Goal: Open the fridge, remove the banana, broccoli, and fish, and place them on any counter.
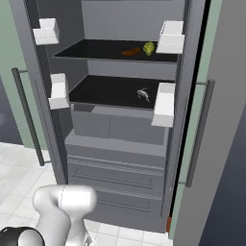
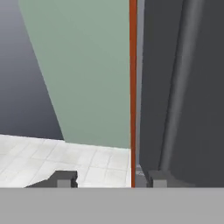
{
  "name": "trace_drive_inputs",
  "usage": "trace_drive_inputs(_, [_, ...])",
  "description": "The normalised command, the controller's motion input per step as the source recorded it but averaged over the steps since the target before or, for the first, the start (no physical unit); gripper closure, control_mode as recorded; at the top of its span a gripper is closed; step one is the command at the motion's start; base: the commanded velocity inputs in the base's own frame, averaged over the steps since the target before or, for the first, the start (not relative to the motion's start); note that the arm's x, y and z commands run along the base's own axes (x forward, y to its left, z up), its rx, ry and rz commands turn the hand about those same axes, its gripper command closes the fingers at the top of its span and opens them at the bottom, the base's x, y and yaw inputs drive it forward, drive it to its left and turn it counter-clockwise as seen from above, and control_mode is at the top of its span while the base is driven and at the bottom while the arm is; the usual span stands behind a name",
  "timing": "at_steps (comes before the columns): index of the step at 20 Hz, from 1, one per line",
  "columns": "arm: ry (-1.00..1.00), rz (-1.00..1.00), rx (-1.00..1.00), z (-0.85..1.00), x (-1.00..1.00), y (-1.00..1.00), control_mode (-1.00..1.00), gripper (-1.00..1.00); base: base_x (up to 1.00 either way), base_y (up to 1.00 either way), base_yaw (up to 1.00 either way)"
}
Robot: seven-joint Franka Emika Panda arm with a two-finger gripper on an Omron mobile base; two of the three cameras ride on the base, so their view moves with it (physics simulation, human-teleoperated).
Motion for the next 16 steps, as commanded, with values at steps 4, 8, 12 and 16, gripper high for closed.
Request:
trace_drive_inputs(4, [0.0,0.0,0.33,0.47,-1.0,-0.9,-1.0,-1.0,0.0,0.0,0.0])
trace_drive_inputs(8, [0.0,0.0,0.33,0.22,-0.85,-1.0,-1.0,-1.0,0.0,0.0,0.0])
trace_drive_inputs(12, [0.0,0.0,0.2,0.0,-0.22,-1.0,-1.0,-1.0,0.0,0.0,0.0])
trace_drive_inputs(16, [0.01,0.0,0.25,0.0,0.0,-1.0,-1.0,-1.0,0.0,0.0,0.0])
